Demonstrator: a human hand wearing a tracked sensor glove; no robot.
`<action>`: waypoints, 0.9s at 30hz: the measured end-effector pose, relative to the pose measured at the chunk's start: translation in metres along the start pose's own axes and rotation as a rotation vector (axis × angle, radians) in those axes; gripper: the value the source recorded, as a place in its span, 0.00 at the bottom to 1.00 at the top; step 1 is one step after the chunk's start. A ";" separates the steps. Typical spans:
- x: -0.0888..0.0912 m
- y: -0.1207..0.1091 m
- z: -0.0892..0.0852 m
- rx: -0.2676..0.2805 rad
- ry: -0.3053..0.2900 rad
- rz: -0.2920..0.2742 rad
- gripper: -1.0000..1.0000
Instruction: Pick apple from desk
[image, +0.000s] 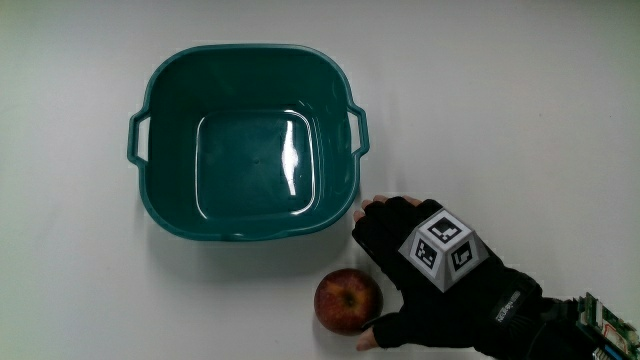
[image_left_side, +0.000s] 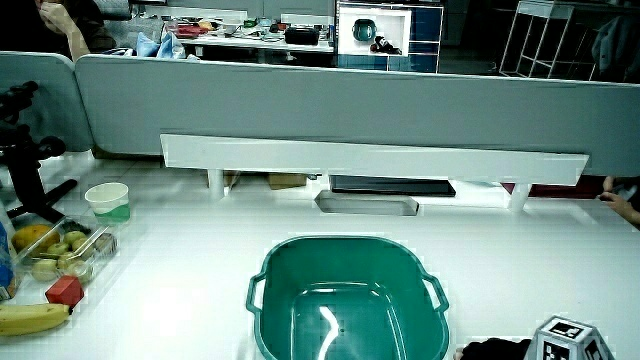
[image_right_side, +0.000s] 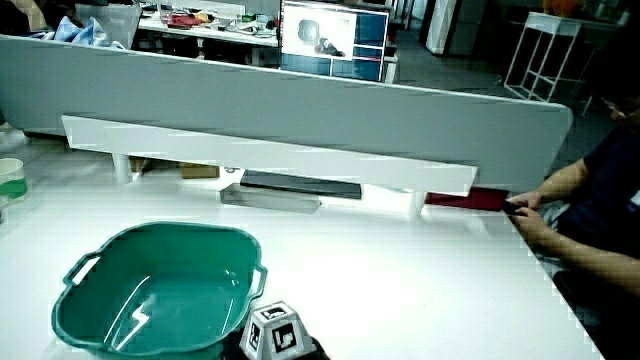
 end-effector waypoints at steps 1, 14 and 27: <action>-0.001 0.000 -0.001 -0.004 0.014 0.002 0.50; -0.013 0.010 -0.014 -0.038 0.013 0.042 0.50; -0.019 0.016 -0.020 -0.036 0.038 0.090 0.50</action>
